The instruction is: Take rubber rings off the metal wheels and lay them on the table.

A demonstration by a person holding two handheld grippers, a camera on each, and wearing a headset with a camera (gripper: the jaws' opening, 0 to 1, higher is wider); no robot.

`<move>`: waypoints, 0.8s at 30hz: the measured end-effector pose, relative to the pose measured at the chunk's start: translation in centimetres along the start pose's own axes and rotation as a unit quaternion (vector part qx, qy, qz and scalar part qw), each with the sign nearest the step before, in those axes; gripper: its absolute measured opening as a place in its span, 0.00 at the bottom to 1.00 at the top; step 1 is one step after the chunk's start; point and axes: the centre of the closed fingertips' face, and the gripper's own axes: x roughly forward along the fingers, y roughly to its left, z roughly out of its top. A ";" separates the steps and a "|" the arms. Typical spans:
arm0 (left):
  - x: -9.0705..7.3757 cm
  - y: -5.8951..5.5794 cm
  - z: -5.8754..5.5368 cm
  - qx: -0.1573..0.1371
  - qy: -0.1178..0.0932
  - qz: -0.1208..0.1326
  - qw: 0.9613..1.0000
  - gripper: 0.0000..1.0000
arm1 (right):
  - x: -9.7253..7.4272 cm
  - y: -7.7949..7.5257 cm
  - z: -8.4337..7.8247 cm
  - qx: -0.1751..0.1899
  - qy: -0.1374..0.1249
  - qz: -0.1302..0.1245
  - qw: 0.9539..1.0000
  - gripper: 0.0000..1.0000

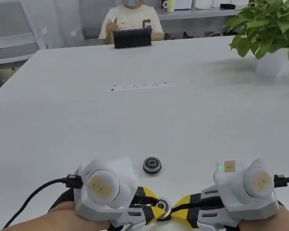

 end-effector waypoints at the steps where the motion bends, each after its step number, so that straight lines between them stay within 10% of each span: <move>1: 0.0 0.0 0.0 0.001 0.000 0.000 1.000 0.07 | 0.0 0.0 0.0 -0.010 0.007 -0.008 1.000 0.01; 17: 0.0 0.0 0.0 0.001 0.006 0.003 1.000 0.07 | -0.3 -0.3 -0.1 -0.065 0.041 -0.043 0.996 0.00; 24: 0.0 0.0 0.0 0.004 0.005 0.004 1.000 0.07 | -0.5 -0.8 0.1 0.068 -0.001 -0.036 0.997 0.00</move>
